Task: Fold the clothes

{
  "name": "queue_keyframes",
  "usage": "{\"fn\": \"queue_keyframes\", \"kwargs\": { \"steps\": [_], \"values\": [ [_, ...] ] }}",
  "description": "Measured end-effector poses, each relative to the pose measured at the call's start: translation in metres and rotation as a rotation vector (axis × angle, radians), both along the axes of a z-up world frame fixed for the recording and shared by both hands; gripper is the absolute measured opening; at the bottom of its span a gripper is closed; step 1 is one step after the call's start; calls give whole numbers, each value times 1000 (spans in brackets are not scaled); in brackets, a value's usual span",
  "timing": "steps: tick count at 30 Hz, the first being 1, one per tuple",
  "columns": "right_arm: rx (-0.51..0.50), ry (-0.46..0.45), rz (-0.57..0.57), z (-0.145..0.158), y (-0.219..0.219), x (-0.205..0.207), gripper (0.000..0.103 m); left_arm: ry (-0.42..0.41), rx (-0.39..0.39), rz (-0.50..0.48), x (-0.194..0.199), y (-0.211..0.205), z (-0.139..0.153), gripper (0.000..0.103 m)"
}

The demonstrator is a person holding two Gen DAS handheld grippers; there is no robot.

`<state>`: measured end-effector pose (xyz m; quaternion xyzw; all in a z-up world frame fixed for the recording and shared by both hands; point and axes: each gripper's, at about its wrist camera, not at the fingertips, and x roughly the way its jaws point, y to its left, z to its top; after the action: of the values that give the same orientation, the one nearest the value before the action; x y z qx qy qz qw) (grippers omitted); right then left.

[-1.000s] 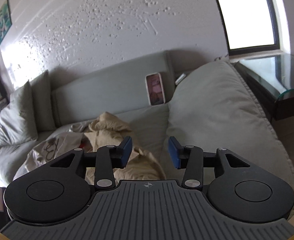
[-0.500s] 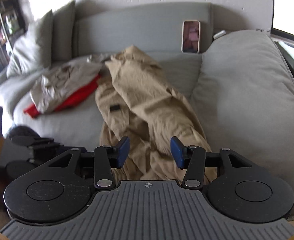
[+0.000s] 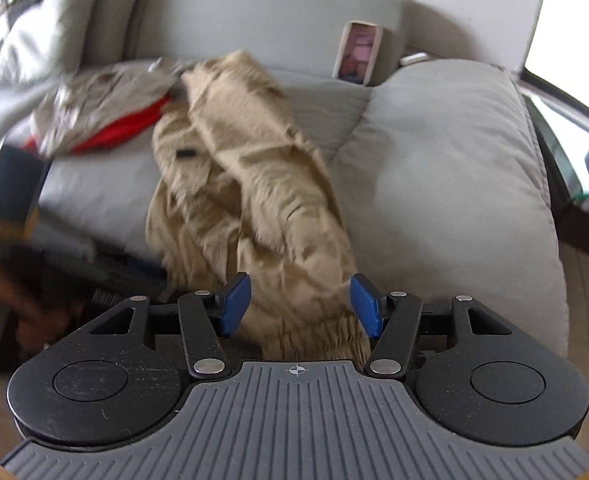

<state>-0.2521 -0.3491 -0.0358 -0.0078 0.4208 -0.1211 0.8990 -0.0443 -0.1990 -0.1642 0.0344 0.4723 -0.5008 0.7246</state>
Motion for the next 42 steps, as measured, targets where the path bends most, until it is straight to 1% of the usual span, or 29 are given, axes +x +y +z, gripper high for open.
{"fn": "queue_keyframes", "kwargs": {
  "steps": [1, 3, 6, 8, 12, 14, 15, 16, 17, 18, 19, 20, 22, 23, 24, 25, 27, 30, 32, 33, 36, 39, 41, 42],
  "values": [
    [-33, 16, 35, -2, 6, -2, 72, 9, -5, 0, 1, -1, 0, 55],
    [-127, 35, 96, -9, 20, -6, 79, 26, -16, 0, 2, -4, 0, 55],
    [-283, 89, 151, -25, 36, -6, 79, 71, -34, 22, 6, -2, 0, 54],
    [-389, 129, 182, -37, 45, -4, 79, 81, -38, 30, 6, -1, 1, 53],
    [-603, 178, 268, -57, 64, 2, 78, 59, -37, 20, 2, 3, 2, 53],
    [-704, 180, 303, -64, 69, 4, 72, 53, -36, 17, 2, 4, 1, 53],
    [-760, 175, 303, -67, 70, 5, 65, 51, -36, 15, 2, 5, 1, 53],
    [-776, 162, 285, -66, 68, 6, 54, 50, -35, 16, 2, 6, 0, 53],
    [-778, 148, 263, -63, 65, 8, 47, 49, -33, 18, 2, 6, 0, 53],
    [-715, 115, 206, -54, 56, 10, 35, 49, -32, 19, 1, 7, 0, 53],
    [-630, 75, 136, -44, 45, 11, 24, 48, -31, 20, 1, 8, 0, 53],
    [-544, 35, 68, -33, 35, 13, 21, 48, -29, 22, 1, 9, 0, 53],
    [-356, -17, -64, -19, 6, 14, 21, 58, -32, 34, 1, 8, -1, 55],
    [-280, -37, -113, -15, -7, 14, 21, 65, -33, 40, 1, 8, -1, 57],
    [-243, -54, -158, -12, -18, 13, 19, 71, -34, 45, 2, 8, -2, 58],
    [-218, -71, -203, -11, -28, 12, 17, 81, -34, 52, 2, 9, -2, 61],
    [-192, -98, -314, -9, -48, 9, 14, 104, -33, 71, 3, 12, -3, 61],
    [-89, -141, -488, -8, -85, -3, 12, 132, -37, 101, 5, 18, -4, 62],
    [-10, -173, -570, -7, -105, -14, 12, 142, -45, 110, 5, 21, -7, 63],
    [9, -188, -603, -7, -111, -20, 12, 144, -47, 112, 5, 21, -7, 63],
    [26, -211, -659, -8, -118, -27, 12, 149, -61, 118, 4, 17, -8, 64],
    [49, -222, -666, -9, -115, -33, 12, 180, -102, 113, 2, 10, -10, 64],
    [54, -228, -663, -10, -115, -34, 12, 195, -133, 96, 0, -2, -9, 65],
    [57, -229, -661, -12, -117, -34, 12, 203, -141, 105, 1, -4, -11, 65]
  ]
}}
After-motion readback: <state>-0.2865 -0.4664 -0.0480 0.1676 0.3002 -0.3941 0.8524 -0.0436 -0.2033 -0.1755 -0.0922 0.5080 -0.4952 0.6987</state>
